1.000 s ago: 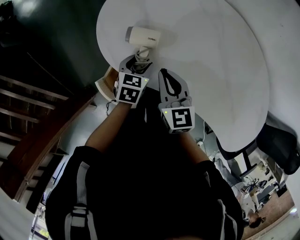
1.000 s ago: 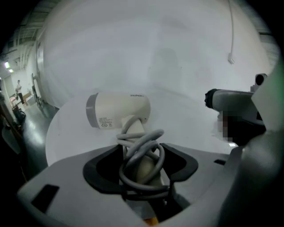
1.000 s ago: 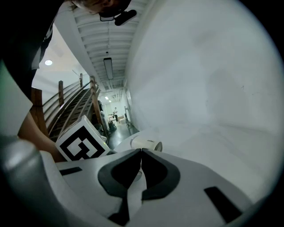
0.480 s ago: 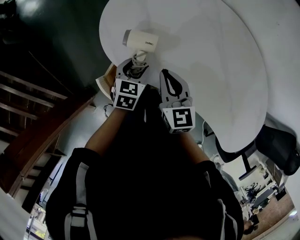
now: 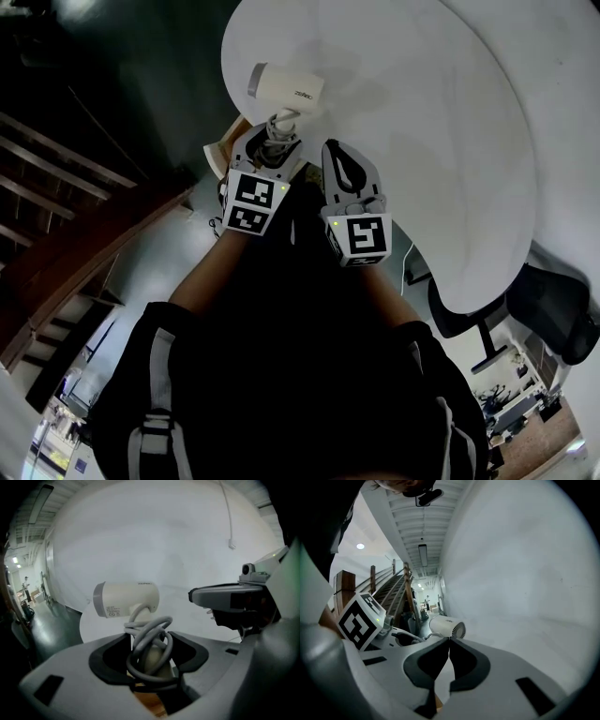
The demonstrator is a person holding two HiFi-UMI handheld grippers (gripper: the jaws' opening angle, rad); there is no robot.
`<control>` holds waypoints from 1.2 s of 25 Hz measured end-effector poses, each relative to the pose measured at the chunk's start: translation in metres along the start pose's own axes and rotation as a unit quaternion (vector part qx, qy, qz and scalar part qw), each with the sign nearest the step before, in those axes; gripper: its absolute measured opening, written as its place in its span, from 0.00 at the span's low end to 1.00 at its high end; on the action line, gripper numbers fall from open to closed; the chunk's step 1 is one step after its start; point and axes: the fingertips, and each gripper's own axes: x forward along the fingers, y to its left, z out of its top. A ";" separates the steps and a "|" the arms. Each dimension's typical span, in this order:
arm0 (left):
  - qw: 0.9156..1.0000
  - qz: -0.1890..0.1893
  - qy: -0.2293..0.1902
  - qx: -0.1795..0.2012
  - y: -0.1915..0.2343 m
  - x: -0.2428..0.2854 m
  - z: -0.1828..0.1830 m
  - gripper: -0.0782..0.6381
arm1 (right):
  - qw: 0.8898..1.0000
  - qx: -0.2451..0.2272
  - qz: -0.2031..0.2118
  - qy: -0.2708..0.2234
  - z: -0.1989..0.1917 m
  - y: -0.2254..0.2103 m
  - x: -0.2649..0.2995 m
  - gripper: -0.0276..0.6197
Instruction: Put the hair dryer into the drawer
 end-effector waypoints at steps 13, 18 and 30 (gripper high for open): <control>1.000 0.020 0.013 -0.007 0.008 -0.044 -0.041 0.46 | 1.000 -0.010 0.029 0.004 -0.006 0.035 0.001 0.08; 0.999 0.022 0.024 -0.005 0.009 -0.054 -0.060 0.46 | 0.999 -0.014 0.039 0.013 -0.015 0.045 0.004 0.08; 0.997 0.017 0.071 -0.015 0.010 -0.072 -0.119 0.46 | 0.997 -0.018 0.063 0.037 -0.036 0.060 0.012 0.08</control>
